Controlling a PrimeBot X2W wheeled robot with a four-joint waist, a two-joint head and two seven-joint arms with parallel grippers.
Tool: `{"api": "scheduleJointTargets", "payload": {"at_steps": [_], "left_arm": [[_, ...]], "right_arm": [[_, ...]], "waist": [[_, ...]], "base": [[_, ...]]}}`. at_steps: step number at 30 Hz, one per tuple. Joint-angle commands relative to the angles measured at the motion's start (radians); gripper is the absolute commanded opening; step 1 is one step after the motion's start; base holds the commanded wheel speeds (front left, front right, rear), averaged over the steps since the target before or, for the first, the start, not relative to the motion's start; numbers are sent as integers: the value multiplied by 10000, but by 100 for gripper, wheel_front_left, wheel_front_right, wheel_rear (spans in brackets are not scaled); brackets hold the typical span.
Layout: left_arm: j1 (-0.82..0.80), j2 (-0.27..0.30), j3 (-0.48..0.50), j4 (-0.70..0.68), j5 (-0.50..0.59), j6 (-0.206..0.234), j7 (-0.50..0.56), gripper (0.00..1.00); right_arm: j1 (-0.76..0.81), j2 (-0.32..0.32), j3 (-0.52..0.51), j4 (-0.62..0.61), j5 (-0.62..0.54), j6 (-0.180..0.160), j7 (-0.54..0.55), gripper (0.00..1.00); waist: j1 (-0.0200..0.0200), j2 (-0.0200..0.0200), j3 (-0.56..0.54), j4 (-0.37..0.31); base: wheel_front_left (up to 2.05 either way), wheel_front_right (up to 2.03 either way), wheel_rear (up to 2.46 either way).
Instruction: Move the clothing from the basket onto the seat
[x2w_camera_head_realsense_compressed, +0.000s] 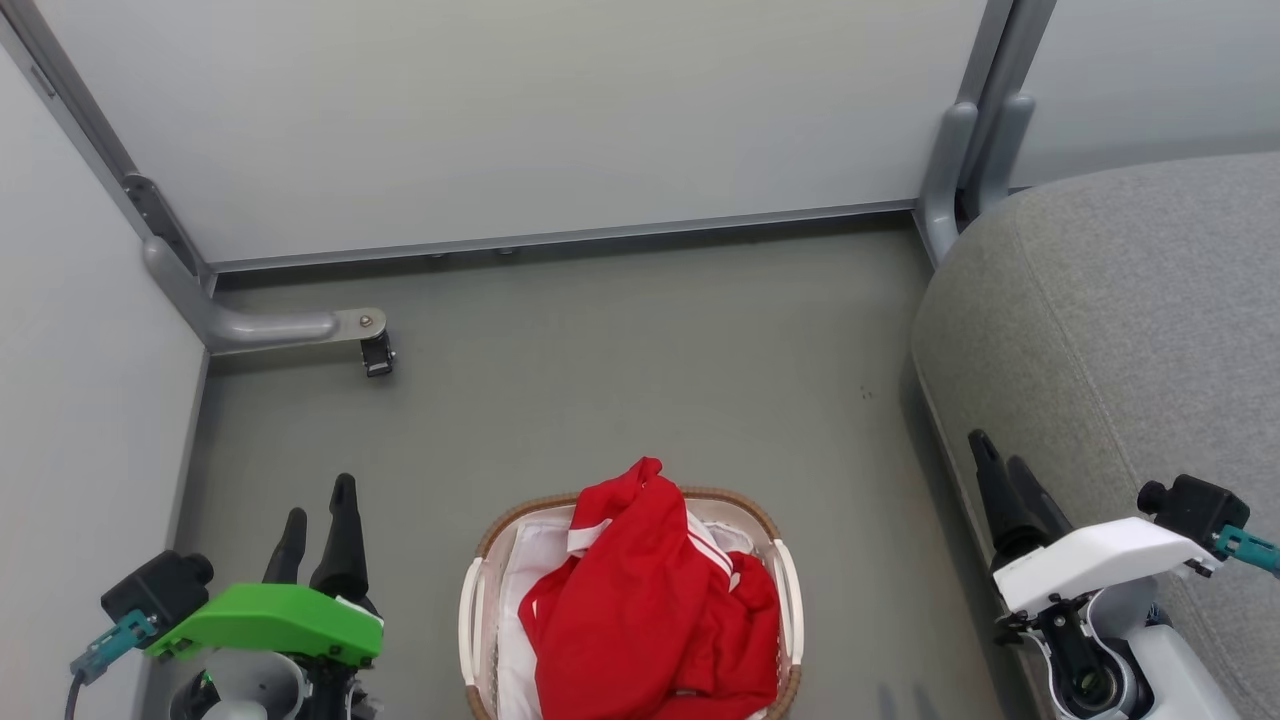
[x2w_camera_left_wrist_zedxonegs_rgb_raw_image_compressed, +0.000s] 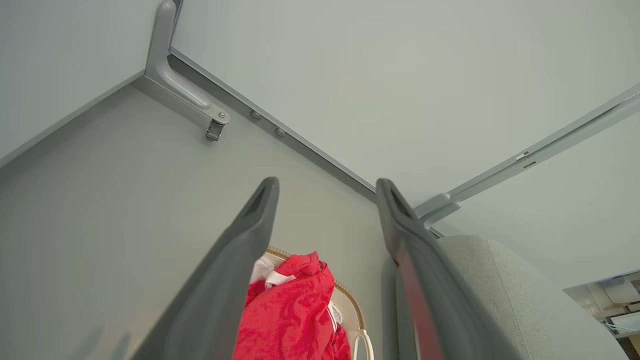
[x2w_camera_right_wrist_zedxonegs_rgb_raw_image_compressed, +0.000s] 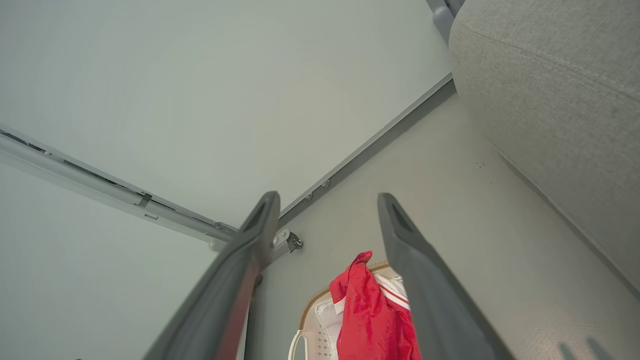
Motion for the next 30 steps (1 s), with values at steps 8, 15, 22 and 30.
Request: {"api": "scheduleJointTargets", "payload": {"at_steps": [8, 15, 22, 30], "left_arm": [[-284, 331, -626, 28, 1284, 477, -318, 100], [-315, 451, -932, -25, 2019, 946, -535, 100], [-354, 647, -1238, -225, 2847, 1235, -732, 100], [-285, 720, -1495, -108, 3639, 1439, -945, 100]], "right_arm": [[-342, -234, 359, 170, -1432, 1, -322, 100], [-433, -245, 531, 309, -2355, 2, -544, 100], [-405, -207, 576, 493, -3355, 2, -736, 100], [-475, -173, 695, 952, -4412, 2, -953, 100]], "waist": [[0, 0, 3, 35], [0, 0, 24, 44], [0, 0, 72, 35], [0, 0, 94, 31]], "base": [[0, 0, 0], [0, 0, 0], [0, 0, 0], [0, 0, 0]]}}
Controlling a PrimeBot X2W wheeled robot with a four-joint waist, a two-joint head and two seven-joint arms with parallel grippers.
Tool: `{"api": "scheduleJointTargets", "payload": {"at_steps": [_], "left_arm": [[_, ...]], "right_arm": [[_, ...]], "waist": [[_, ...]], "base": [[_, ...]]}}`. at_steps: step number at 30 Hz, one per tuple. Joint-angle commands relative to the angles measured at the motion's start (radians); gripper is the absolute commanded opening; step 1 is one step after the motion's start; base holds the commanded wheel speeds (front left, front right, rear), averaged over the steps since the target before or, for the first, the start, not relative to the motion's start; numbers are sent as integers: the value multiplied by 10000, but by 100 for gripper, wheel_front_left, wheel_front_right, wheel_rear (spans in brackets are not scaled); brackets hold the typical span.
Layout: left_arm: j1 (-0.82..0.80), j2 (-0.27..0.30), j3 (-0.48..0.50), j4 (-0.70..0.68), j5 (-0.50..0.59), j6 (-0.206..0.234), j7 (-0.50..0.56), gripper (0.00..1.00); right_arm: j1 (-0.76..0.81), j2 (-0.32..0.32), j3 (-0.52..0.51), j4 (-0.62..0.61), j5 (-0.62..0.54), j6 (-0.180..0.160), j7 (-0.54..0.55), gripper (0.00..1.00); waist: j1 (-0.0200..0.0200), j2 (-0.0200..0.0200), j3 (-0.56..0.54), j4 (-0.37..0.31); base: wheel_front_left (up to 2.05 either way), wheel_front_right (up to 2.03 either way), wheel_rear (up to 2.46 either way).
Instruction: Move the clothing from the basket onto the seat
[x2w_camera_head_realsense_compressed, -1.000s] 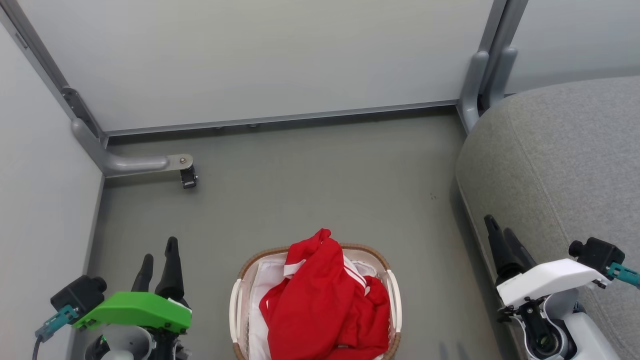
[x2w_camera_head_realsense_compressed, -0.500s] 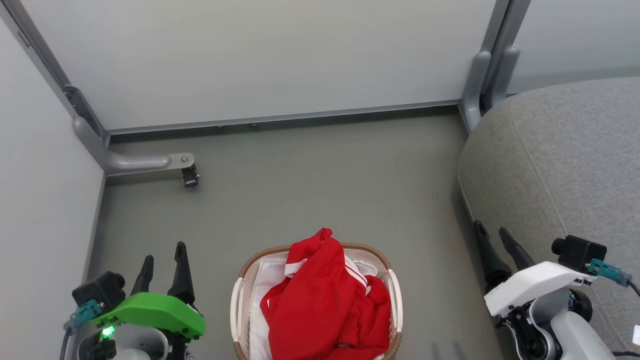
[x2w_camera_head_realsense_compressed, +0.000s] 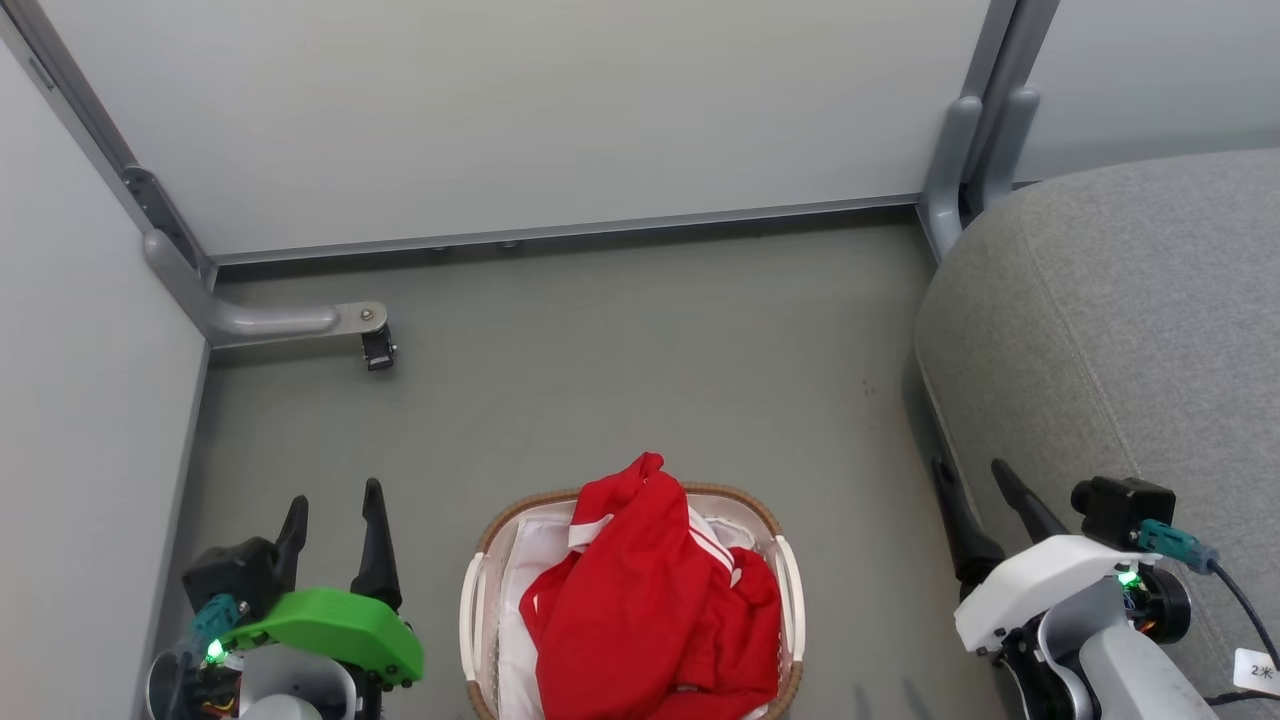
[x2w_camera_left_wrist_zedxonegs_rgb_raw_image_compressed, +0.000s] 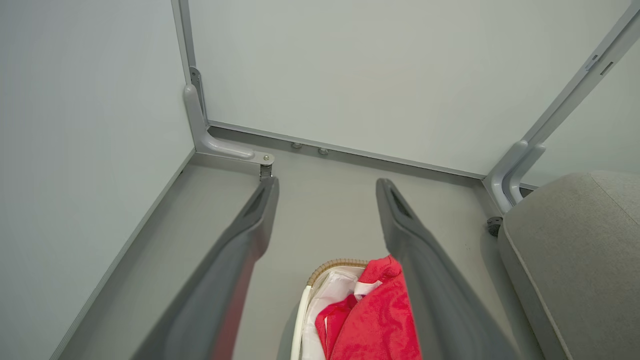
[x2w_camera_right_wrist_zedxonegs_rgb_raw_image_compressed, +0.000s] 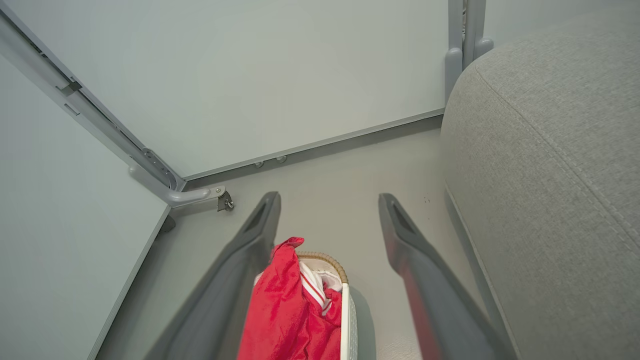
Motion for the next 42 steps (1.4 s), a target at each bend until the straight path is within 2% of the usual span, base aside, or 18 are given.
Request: {"api": "scheduleJointTargets", "payload": {"at_steps": [1, 8, 12, 15, 25, 30, 42], "left_arm": [[-236, 102, -49, -101, 318, 69, -97, 100], [-169, 53, -211, -70, 908, 73, -268, 100], [-177, -104, -235, 145, 1102, -151, -362, 100], [-477, -288, -214, 316, 1202, -518, -434, 100], [-1503, -725, -583, 1248, 2362, -1085, -644, 100], [-2457, -821, -977, 2315, 2868, -1619, -748, 100], [-4336, -789, -1902, 4191, 4150, -2020, -986, 100]], "right_arm": [[-162, -30, 60, 31, -321, 2, -114, 100], [-266, -51, 179, 152, -1015, 2, -281, 100], [-437, -79, 277, 202, -1384, 3, -387, 100], [-640, -107, 348, 151, -1621, 3, -445, 100], [-1482, -194, 503, -106, -2382, 1, -665, 100], [-2013, -164, 576, -254, -2703, 1, -766, 100], [-3128, 258, 1047, -495, -3410, 1, -1010, 100]], "waist": [[0, -1, 5, 6], [0, -1, 98, 21], [0, -1, 388, -33], [0, -1, 760, -133], [0, -1, 2444, -749], [0, -1, 3552, -1052], [0, -1, 5823, -1835]], "base": [[0, 0, 0], [0, 0, 0], [0, 0, 0], [0, 0, 0], [0, 0, 0], [0, 0, 0], [0, 0, 0]]}}
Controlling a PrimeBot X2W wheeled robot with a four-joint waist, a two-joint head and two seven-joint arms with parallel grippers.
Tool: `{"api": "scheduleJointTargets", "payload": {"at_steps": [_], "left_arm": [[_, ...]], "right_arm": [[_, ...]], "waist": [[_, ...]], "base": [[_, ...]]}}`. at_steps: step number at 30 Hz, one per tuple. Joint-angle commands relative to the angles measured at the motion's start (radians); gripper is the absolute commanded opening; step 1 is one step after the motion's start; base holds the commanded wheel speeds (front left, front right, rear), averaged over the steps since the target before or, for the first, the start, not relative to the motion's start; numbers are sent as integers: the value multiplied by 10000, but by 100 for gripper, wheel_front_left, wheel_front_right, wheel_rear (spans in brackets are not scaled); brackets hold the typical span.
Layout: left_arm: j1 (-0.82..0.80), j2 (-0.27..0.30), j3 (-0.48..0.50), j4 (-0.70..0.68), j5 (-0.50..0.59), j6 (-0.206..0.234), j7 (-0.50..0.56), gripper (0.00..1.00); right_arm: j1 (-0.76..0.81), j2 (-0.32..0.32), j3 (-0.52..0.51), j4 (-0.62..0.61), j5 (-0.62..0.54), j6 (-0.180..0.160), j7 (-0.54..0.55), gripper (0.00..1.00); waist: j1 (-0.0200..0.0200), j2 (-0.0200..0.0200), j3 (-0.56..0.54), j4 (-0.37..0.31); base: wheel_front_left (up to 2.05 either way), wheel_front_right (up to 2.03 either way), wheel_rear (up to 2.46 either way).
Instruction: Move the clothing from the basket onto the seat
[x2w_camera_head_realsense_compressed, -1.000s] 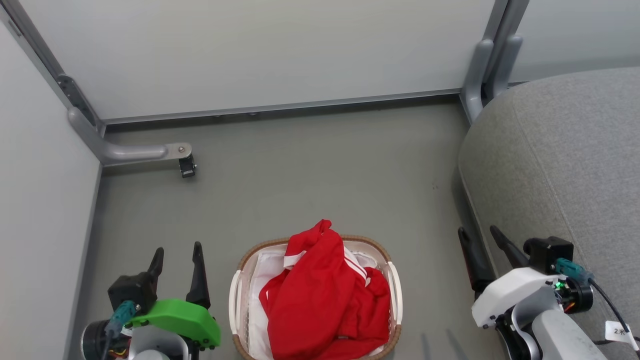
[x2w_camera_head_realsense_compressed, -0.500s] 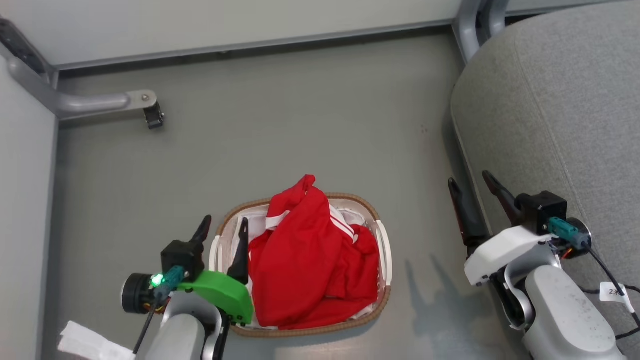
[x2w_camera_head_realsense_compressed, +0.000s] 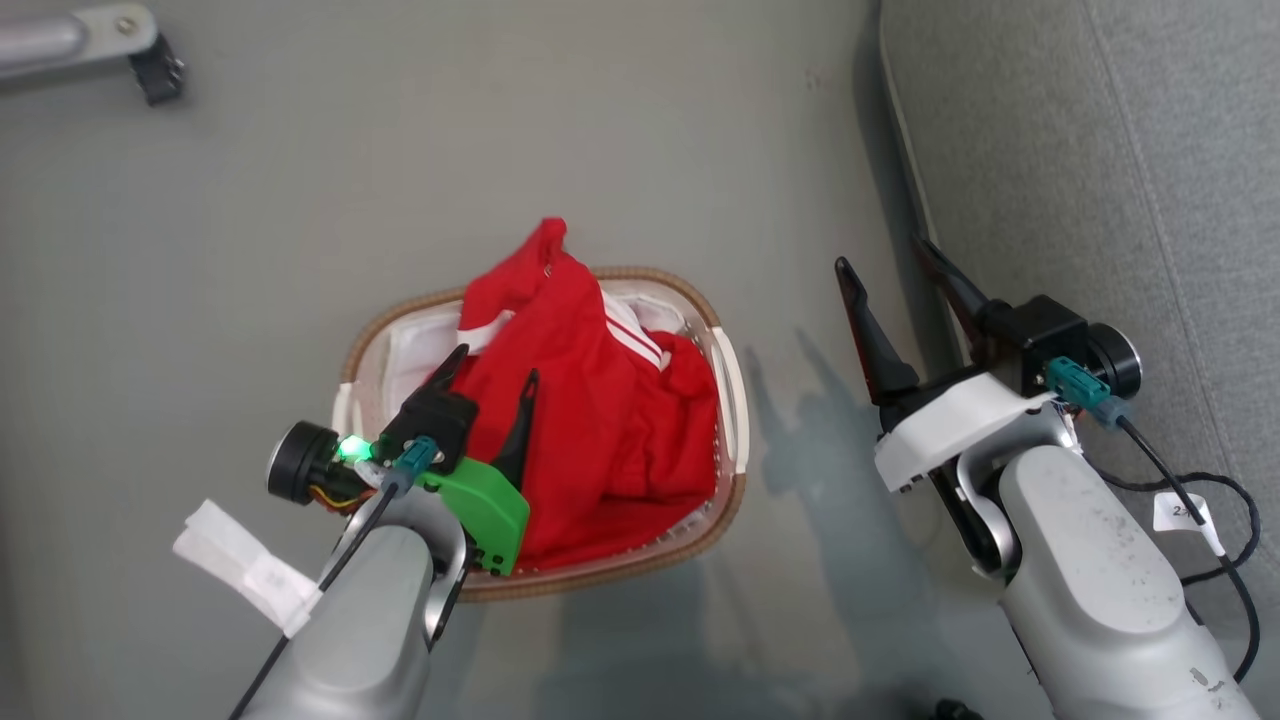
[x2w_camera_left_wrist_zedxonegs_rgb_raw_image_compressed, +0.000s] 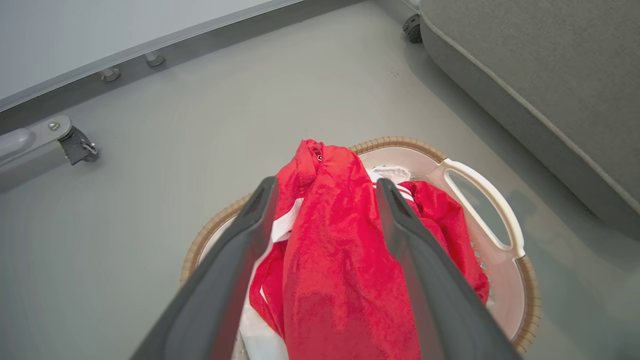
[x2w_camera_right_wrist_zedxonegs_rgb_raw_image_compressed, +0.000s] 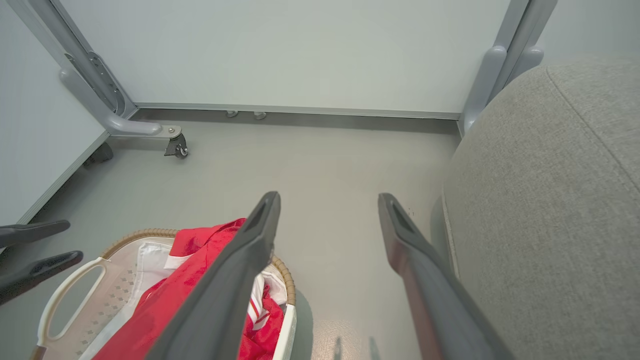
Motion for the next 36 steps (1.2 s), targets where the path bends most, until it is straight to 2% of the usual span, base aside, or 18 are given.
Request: {"api": "scheduleJointTargets", "payload": {"at_steps": [1, 15, 19, 27, 29, 34, 36], "left_arm": [[-409, 75, -93, 154, 210, -57, -71, 100], [-1816, -47, -922, 2316, 1097, -127, -314, 100], [-2061, -129, -1199, 2561, 1037, -162, -305, 100], [-2534, -212, -1635, 2959, 888, 67, -303, 100], [-2665, -205, -1620, 3149, 826, 267, -291, 100], [-3119, -197, -1719, 3974, 1038, 1200, -289, 100], [-3229, -130, -1701, 4222, 1007, 1416, -289, 100]], "right_arm": [[-255, 7, 52, -58, -200, -3, -94, 100], [-1081, 241, 464, 88, -1005, -3, -326, 100], [-1109, 304, 464, 124, -945, -3, -321, 100], [-1171, 431, 490, 225, -925, -3, -323, 100], [-1180, 452, 490, 249, -935, -3, -321, 100], [-1174, 476, 435, 253, -972, -3, -323, 100], [-1163, 493, 418, 272, -983, -3, -321, 100]], "waist": [[-1, -1, 1201, -661], [-1, -1, 3407, -1525], [-1, -1, 3694, -1642], [-1, -1, 4038, -1775], [-1, -1, 4105, -1791], [-1, -1, 4184, -1821], [-1, -1, 4175, -1815]], "base": [[0, 0, 0], [0, 0, 0], [0, 0, 0], [0, 0, 0], [0, 0, 0], [0, 0, 0], [0, 0, 0]]}}
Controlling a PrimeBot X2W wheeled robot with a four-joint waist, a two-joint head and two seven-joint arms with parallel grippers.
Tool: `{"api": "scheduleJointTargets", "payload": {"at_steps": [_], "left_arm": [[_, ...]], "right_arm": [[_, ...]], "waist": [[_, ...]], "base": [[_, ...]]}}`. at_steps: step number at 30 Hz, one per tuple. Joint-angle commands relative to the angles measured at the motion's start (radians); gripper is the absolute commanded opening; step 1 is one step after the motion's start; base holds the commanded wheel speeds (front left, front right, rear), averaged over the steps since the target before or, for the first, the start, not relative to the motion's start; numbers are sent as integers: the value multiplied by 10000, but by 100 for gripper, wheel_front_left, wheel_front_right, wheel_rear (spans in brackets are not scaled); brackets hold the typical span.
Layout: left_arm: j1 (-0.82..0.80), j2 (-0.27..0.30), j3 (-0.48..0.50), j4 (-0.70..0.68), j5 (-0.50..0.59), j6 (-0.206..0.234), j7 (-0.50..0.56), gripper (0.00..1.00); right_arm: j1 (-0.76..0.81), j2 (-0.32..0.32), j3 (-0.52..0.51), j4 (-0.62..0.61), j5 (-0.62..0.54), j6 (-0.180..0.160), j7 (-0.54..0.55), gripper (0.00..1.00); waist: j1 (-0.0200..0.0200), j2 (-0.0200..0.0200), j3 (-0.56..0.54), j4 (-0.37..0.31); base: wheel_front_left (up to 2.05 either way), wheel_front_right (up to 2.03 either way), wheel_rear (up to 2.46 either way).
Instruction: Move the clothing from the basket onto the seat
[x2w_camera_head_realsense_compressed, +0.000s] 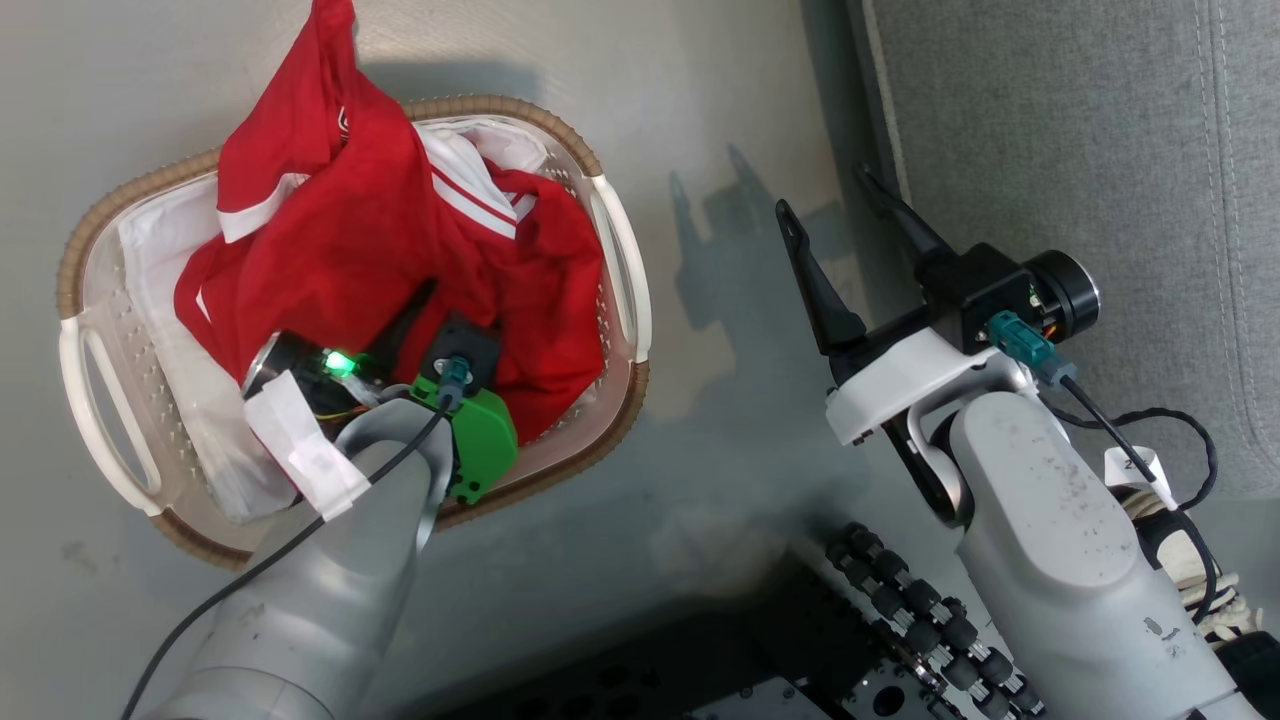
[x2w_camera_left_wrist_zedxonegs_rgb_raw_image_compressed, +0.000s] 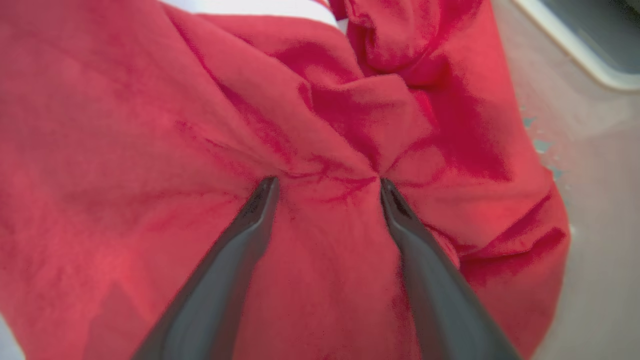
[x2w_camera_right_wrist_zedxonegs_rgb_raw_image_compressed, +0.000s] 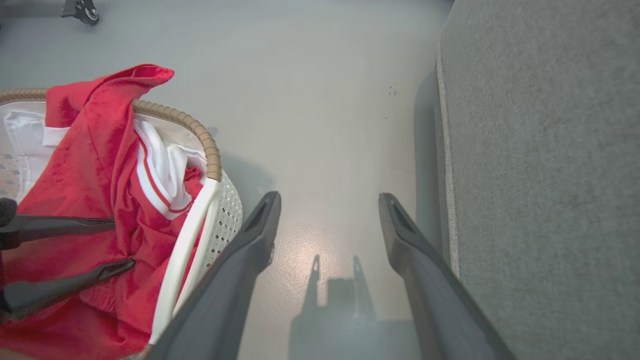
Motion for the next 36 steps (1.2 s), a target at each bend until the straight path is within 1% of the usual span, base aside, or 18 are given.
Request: {"api": "scheduleJointTargets", "payload": {"at_steps": [1, 3, 4, 6, 7, 11, 15, 21, 23, 25, 29, 36], "left_arm": [[-225, 186, 65, 243, -31, 189, -4, 100], [-235, 166, 155, 560, -172, 376, 1, 100], [-240, 165, 171, 684, -190, 414, 1, 93], [-239, 168, 211, 885, -269, 416, 1, 8], [-220, 168, 243, 982, -337, 387, 1, 0], [-42, 155, 297, 1099, -534, 257, 1, 0], [276, 115, 361, 777, -738, 254, 1, 0], [1083, 91, 443, -188, -969, 164, 1, 0], [1409, 109, 472, -517, -1030, 207, 1, 0], [1739, 202, 492, -835, -1049, 145, 0, 0], [2360, 182, 566, -1621, -1101, 149, 0, 0], [3265, 207, 829, -2782, -1211, -29, 0, 0]], "right_arm": [[-42, 14, -13, 50, -53, -3, -47, 100], [-22, 22, 11, 92, -59, -3, -47, 100], [-11, 25, 26, 113, -50, -3, -47, 100], [21, 44, 83, 137, -8, -3, -47, 100], [34, 46, 100, 163, 25, -3, -47, 100], [115, 61, 183, 248, 77, -3, -47, 100], [236, 61, 164, 339, 66, -3, -47, 100], [603, -93, 15, 457, -3, -5, -47, 100], [716, -134, -40, 477, -21, -5, -47, 100], [899, -164, -87, 491, -30, -5, -47, 100], [1282, -230, -292, 429, -11, -5, -47, 100], [1971, -199, -578, 437, -103, -5, -47, 100]], "waist": [[-1, 0, -31, 8], [-1, 0, -103, 15], [-1, 0, -146, 17], [-1, 0, -262, 24], [-1, 0, -335, 30], [-1, 0, -706, 99], [-1, 0, -1233, 285], [-1, 0, -2386, 816], [-1, 0, -2790, 996], [-1, 0, -3208, 1162], [-1, 0, -3978, 1497], [-1, 0, -5040, 1807]], "base": [[0, 0, 0], [0, 0, 0], [0, 0, 0], [0, 0, 0], [0, 0, 0], [0, 0, 0], [0, 0, 0], [0, 0, 0], [0, 0, 0], [0, 0, 0], [0, 0, 0], [0, 0, 0]]}}
